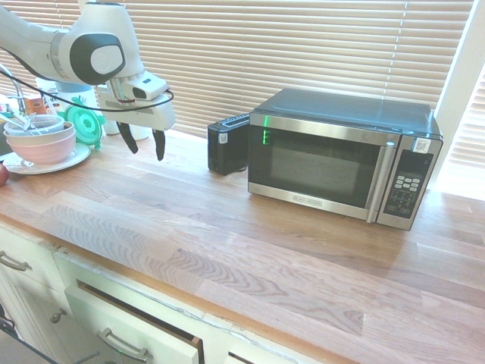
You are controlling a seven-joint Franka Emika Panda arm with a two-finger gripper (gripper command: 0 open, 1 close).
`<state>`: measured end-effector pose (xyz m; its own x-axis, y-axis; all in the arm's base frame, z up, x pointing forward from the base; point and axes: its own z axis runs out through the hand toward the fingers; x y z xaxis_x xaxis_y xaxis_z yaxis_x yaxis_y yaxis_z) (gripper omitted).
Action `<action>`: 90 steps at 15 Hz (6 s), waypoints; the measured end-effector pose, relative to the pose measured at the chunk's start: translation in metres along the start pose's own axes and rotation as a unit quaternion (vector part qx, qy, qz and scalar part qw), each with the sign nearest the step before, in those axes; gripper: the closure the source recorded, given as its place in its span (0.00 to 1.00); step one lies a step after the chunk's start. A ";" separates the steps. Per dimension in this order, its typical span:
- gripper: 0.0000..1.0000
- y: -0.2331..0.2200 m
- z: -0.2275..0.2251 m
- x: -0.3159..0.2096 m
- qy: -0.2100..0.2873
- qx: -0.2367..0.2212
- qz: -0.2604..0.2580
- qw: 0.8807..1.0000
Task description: Press the toaster
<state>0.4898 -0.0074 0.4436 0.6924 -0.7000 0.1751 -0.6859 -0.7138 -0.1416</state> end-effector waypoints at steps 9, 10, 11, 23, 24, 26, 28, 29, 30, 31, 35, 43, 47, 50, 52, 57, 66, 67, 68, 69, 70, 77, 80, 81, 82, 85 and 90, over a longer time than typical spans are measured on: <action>0.00 -0.030 -0.046 0.060 0.033 0.013 0.029 0.999; 0.00 -0.032 -0.046 0.070 0.035 0.015 0.033 0.999; 0.00 -0.035 -0.045 0.079 0.037 0.016 0.036 0.999; 1.00 -0.037 -0.048 0.153 0.046 0.010 0.031 0.998; 1.00 -0.026 -0.047 0.160 0.046 0.007 0.030 0.998; 1.00 -0.014 -0.046 0.168 0.046 0.004 0.028 0.999; 1.00 -0.013 -0.044 0.167 0.045 0.003 0.027 0.999; 1.00 -0.011 -0.043 0.167 0.045 0.002 0.026 0.999; 1.00 -0.009 -0.043 0.169 0.045 0.001 0.026 0.999; 1.00 -0.006 -0.044 0.170 0.046 0.001 0.026 0.999; 1.00 -0.004 -0.044 0.172 0.046 0.000 0.025 0.999; 1.00 -0.019 -0.044 0.162 0.044 0.004 0.014 0.999; 1.00 -0.035 -0.045 0.153 0.046 0.009 0.013 0.999; 1.00 -0.035 -0.037 0.157 0.050 0.009 0.016 0.999; 1.00 -0.037 -0.025 0.159 0.051 0.008 0.014 0.999; 1.00 -0.069 -0.010 0.147 0.057 0.003 -0.006 0.998; 1.00 -0.097 -0.015 0.153 0.062 0.006 -0.006 0.998; 1.00 -0.097 -0.013 0.154 0.062 0.006 -0.006 0.998; 1.00 -0.097 -0.012 0.154 0.064 0.007 -0.005 0.998; 1.00 -0.097 -0.012 0.155 0.068 0.009 -0.004 0.998; 1.00 -0.097 -0.012 0.156 0.075 0.010 -0.002 0.997; 1.00 -0.085 -0.014 0.165 0.089 0.010 0.012 0.996; 1.00 -0.075 -0.001 0.166 0.088 0.009 0.018 0.996; 1.00 -0.071 0.004 0.166 0.087 0.009 0.020 0.996; 1.00 -0.066 0.007 0.167 0.086 0.009 0.023 0.996; 1.00 -0.057 0.012 0.171 0.085 0.008 0.026 0.996; 1.00 -0.060 0.017 0.168 0.082 0.007 0.022 0.996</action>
<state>0.6514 -0.0829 0.4653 0.6154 -0.7181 0.3250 -0.7106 -0.6838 -0.1655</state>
